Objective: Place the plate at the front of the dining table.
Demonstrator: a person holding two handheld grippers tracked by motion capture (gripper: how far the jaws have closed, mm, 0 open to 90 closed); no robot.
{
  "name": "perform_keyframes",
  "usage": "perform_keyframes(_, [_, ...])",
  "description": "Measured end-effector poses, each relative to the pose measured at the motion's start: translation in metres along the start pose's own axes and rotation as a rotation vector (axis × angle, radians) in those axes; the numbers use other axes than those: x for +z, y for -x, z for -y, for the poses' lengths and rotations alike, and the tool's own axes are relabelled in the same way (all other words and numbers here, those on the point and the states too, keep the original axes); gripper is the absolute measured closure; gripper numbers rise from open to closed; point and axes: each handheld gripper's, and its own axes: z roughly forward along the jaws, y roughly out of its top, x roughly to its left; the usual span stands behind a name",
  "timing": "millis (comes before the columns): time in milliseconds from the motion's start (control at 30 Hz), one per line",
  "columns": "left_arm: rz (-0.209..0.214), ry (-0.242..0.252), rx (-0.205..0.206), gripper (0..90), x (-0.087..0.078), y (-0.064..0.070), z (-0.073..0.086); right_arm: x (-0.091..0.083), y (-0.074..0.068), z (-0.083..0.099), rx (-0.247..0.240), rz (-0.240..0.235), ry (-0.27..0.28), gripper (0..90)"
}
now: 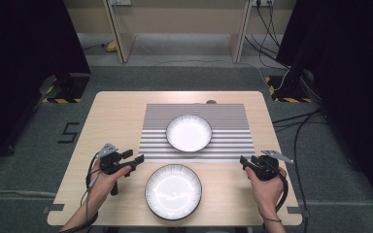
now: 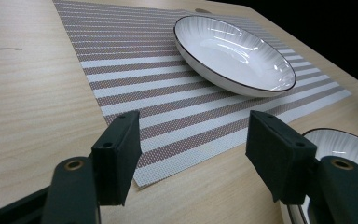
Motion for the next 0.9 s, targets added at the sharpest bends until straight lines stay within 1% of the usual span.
perform_keyframes(67, [-0.004, 0.005, -0.006, 34.5, -0.004, -0.002, 0.001, -0.002, 0.002, 0.001, -0.002, 0.007, 0.0, 49.4])
perform_keyframes(100, [-0.004, 0.006, -0.009, 34.5, -0.004, -0.002, 0.002, -0.004, 0.003, 0.002, 0.008, 0.007, -0.002, 49.4])
perform_keyframes(167, [-0.001, 0.005, -0.021, 34.5, -0.006, -0.003, 0.004, -0.005, 0.005, 0.002, -0.002, 0.014, 0.003, 49.4])
perform_keyframes(367, [-0.007, 0.004, -0.021, 34.5, -0.01, -0.006, 0.008, -0.01, 0.008, 0.007, 0.005, 0.02, 0.014, 49.5])
perform_keyframes(600, [-0.026, 0.005, -0.033, 34.5, -0.017, -0.013, 0.012, -0.014, 0.012, 0.012, 0.007, 0.028, 0.018, 49.8])
perform_keyframes(633, [-0.031, 0.006, -0.034, 34.5, -0.018, -0.014, 0.013, -0.015, 0.012, 0.013, 0.015, 0.025, 0.015, 49.8])
perform_keyframes(733, [-0.036, 0.008, -0.038, 34.5, -0.021, -0.016, 0.014, -0.016, 0.014, 0.015, 0.008, 0.033, 0.022, 49.8])
perform_keyframes(800, [-0.042, 0.004, -0.036, 34.5, -0.022, -0.018, 0.015, -0.017, 0.016, 0.016, 0.018, 0.034, 0.019, 49.7])
perform_keyframes(900, [-0.046, 0.005, -0.035, 34.5, -0.023, -0.02, 0.016, -0.018, 0.017, 0.018, 0.015, 0.037, 0.019, 49.7])
